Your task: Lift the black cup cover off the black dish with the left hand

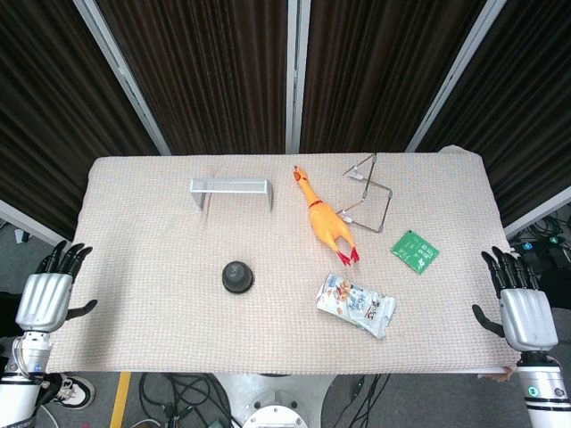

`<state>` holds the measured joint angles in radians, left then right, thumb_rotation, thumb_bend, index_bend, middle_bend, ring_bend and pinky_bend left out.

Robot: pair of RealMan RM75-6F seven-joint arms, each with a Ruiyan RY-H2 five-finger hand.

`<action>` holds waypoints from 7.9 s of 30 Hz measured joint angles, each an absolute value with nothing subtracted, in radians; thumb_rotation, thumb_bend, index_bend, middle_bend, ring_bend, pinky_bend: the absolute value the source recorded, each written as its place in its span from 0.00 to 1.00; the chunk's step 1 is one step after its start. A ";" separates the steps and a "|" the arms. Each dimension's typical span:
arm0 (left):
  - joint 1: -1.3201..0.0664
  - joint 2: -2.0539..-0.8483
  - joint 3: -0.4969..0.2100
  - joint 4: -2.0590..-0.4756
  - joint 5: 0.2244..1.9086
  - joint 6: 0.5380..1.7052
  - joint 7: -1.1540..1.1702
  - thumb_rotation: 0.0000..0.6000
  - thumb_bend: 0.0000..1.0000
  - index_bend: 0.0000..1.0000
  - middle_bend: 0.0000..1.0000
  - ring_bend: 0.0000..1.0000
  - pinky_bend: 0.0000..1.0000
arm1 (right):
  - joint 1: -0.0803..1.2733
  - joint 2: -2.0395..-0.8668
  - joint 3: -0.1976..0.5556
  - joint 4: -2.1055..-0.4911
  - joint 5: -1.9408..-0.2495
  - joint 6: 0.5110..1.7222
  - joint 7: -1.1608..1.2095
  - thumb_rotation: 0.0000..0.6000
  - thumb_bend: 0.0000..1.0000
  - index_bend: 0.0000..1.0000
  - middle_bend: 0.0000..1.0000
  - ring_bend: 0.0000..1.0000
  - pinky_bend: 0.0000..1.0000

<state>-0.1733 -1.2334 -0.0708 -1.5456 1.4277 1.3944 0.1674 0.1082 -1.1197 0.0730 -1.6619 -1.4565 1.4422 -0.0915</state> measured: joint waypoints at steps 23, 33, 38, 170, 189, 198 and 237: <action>-0.235 -1.275 -0.030 -1.534 1.477 1.272 0.030 1.00 0.12 0.13 0.11 0.02 0.20 | 0.129 -1.129 0.104 -1.664 -1.414 1.415 -0.087 1.00 0.17 0.00 0.00 0.00 0.00; -0.348 -1.386 -0.039 -1.497 1.501 1.148 0.042 1.00 0.12 0.13 0.11 0.02 0.20 | 0.132 -1.144 0.104 -1.637 -1.381 1.393 -0.095 1.00 0.17 0.00 0.01 0.00 0.00; -0.388 -1.461 -0.055 -1.459 1.505 1.127 0.054 1.00 0.12 0.13 0.13 0.05 0.20 | 0.136 -1.150 0.106 -1.631 -1.387 1.391 -0.089 1.00 0.17 0.00 0.01 0.00 0.00; -0.695 -1.526 -0.204 -1.472 1.096 0.847 0.107 1.00 0.25 0.40 0.42 0.28 0.39 | 0.117 -1.174 0.112 -1.501 -1.319 1.351 0.018 1.00 0.19 0.00 0.01 0.00 0.00; -0.670 -1.269 -0.318 -1.770 1.161 1.184 0.268 1.00 0.25 0.40 0.43 0.30 0.41 | 0.117 -1.163 0.103 -1.534 -1.364 1.362 0.046 1.00 0.19 0.00 0.01 0.00 0.00; -0.664 -1.291 -0.229 -1.737 1.038 1.107 0.268 1.00 0.26 0.41 0.44 0.31 0.41 | 0.110 -1.152 0.106 -1.541 -1.358 1.371 0.044 1.00 0.19 0.00 0.01 0.00 0.00; -0.664 -1.262 -0.175 -1.727 1.036 0.789 0.188 1.00 0.26 0.44 0.45 0.31 0.43 | 0.114 -1.170 0.101 -1.503 -1.338 1.331 0.060 1.00 0.19 0.00 0.01 0.00 0.00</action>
<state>-0.6639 -1.2617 -0.1751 -1.7269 1.0361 0.7888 0.1876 0.1141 -1.1702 0.1006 -1.5025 -1.3382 1.3314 0.0603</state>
